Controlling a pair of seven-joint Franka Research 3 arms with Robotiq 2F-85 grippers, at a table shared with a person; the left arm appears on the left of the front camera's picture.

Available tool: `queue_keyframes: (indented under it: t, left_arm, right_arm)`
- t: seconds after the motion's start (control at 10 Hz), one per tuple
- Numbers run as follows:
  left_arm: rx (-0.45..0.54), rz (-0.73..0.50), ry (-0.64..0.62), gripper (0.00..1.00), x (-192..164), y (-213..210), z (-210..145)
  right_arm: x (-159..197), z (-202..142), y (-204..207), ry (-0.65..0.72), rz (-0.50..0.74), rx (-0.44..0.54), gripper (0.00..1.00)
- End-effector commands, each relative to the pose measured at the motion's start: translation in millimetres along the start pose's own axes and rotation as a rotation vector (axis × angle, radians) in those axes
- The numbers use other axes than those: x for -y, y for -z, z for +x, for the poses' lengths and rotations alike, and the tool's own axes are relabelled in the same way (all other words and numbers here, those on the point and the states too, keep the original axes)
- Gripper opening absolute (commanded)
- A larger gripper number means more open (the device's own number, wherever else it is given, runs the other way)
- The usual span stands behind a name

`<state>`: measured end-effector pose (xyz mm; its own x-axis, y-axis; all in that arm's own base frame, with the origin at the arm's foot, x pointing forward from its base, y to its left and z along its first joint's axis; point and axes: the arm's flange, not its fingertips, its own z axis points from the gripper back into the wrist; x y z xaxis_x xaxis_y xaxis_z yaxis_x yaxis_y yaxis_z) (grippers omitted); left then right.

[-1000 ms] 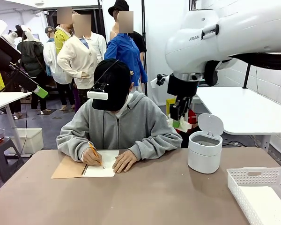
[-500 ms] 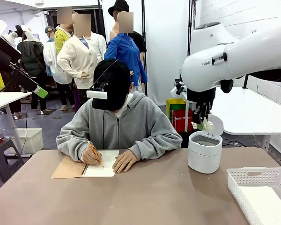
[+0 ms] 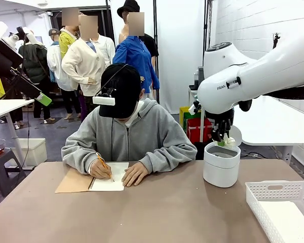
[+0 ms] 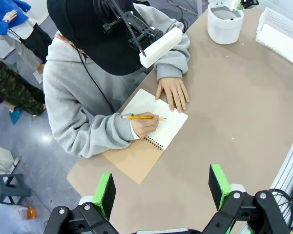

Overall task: Sort the paper based on its condition.
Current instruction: If a person hands you a paper, place it in the Organizing basket , and if it's crumpled, put it in the Trash can.

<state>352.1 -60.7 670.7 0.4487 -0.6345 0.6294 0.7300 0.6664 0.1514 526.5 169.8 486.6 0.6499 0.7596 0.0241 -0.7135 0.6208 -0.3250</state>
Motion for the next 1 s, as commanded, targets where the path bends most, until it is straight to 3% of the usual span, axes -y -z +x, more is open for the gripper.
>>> queue_keyframes:
  t: [0.0, 0.2, 0.5, 0.9]
  left_arm:
    - [0.009, 0.007, -0.001, 1.00, -1, 0, 0]
    - [0.009, 0.007, -0.001, 1.00, -1, 0, 0]
    - [0.009, 0.007, -0.001, 1.00, -1, 0, 0]
    - [0.009, 0.007, -0.001, 1.00, -1, 0, 0]
  right_arm:
    - [10, 5, 3, 0.042, -0.007, 0.007, 0.47]
    - [0, 0, 0, 0.000, 0.000, 0.000, 0.47]
    - [6, 2, 2, 0.008, -0.052, -0.001, 1.00]
    - [3, 3, 0, -0.028, -0.074, 0.009, 1.00]
